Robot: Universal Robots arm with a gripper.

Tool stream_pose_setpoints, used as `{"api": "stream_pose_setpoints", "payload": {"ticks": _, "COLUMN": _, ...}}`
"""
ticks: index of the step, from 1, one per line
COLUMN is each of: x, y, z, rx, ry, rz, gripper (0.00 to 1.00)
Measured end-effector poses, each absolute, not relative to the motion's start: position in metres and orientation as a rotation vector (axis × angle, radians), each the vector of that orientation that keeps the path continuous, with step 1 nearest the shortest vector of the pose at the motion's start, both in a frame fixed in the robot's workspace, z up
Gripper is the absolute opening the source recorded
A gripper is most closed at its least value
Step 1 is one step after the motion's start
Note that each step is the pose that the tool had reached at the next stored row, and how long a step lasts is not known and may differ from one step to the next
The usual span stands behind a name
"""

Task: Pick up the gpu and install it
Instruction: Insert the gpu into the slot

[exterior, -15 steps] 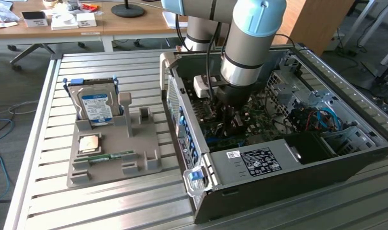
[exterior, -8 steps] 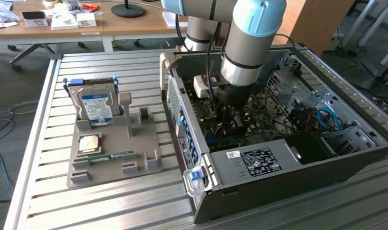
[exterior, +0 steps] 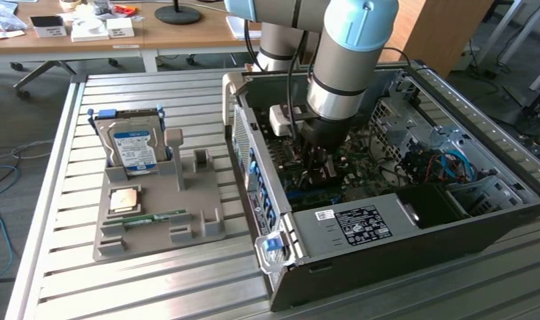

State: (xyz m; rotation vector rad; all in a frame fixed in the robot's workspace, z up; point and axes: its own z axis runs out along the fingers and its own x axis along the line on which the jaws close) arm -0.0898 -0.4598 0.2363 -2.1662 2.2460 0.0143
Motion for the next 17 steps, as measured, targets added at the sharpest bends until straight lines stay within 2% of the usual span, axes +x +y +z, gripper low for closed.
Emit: {"api": "stream_pose_setpoints", "payload": {"ticks": 17, "x": -0.0911, "y": -0.4598, "z": 0.2355, "rx": -2.166, "ry": 2.246, "rz": 0.014, "gripper": 0.30}}
